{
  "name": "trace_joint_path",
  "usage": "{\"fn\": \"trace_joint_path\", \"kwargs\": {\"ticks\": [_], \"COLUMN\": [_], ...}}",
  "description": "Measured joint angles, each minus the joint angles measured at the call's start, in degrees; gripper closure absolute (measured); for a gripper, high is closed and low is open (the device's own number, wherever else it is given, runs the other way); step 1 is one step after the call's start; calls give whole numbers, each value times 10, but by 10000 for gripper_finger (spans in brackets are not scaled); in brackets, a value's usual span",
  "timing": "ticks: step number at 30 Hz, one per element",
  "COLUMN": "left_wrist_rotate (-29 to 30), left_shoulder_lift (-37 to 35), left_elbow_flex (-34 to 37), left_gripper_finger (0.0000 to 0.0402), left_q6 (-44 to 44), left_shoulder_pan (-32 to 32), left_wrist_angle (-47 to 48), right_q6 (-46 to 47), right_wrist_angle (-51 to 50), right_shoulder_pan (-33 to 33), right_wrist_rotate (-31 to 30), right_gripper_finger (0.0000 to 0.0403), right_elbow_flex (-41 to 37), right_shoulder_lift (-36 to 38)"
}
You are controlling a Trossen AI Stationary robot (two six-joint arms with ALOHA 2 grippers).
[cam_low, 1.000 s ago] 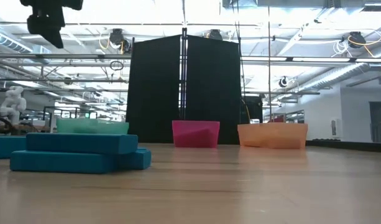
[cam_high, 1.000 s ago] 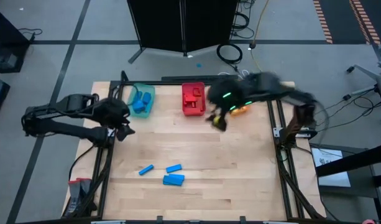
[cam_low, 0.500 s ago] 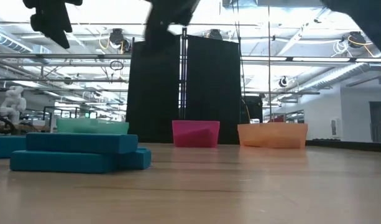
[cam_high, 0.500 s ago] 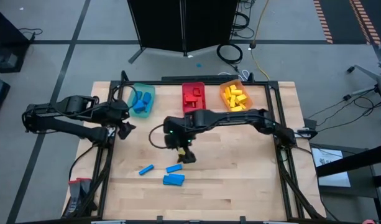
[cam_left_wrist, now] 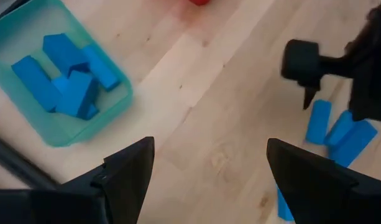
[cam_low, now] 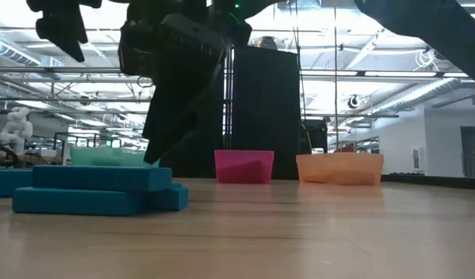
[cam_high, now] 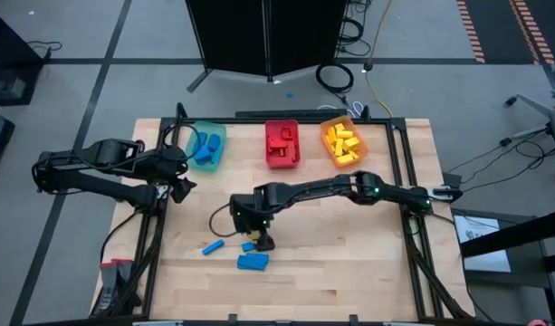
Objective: Sort blocks
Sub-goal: Put the blue block into the blue bin
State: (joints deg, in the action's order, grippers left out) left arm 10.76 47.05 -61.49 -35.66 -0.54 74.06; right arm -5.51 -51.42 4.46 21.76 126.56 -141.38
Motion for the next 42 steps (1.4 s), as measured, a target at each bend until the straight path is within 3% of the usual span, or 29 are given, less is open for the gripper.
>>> {"fn": "trace_joint_path", "kwargs": {"ticks": [2, 7, 25, 35, 38, 42], "left_wrist_rotate": [14, 52, 52, 52, 52, 52], "left_shoulder_lift": [0, 0, 0, 0, 0, 0], "left_elbow_flex": [0, 0, 0, 0, 0, 0], "left_gripper_finger": [87, 87, 87, 87, 87, 87], "left_q6": [0, -1, -1, -1, -1, -1], "left_shoulder_pan": [0, 0, 0, 0, 0, 0], "left_wrist_angle": [23, 50, 45, 45, 45, 45], "right_q6": [0, -25, 3, 27, 35, 36], "right_wrist_angle": [1, 7, 3, -1, -9, -12], "right_shoulder_pan": [10, 30, 50, 56, 62, 64], "right_wrist_rotate": [-36, -194, -173, -187, -220, -229], "right_gripper_finger": [67, 67, 67, 68, 99, 216], "right_elbow_flex": [0, 0, -4, -1, -2, -3], "right_shoulder_lift": [-3, -3, -4, -46, -46, -44]}}
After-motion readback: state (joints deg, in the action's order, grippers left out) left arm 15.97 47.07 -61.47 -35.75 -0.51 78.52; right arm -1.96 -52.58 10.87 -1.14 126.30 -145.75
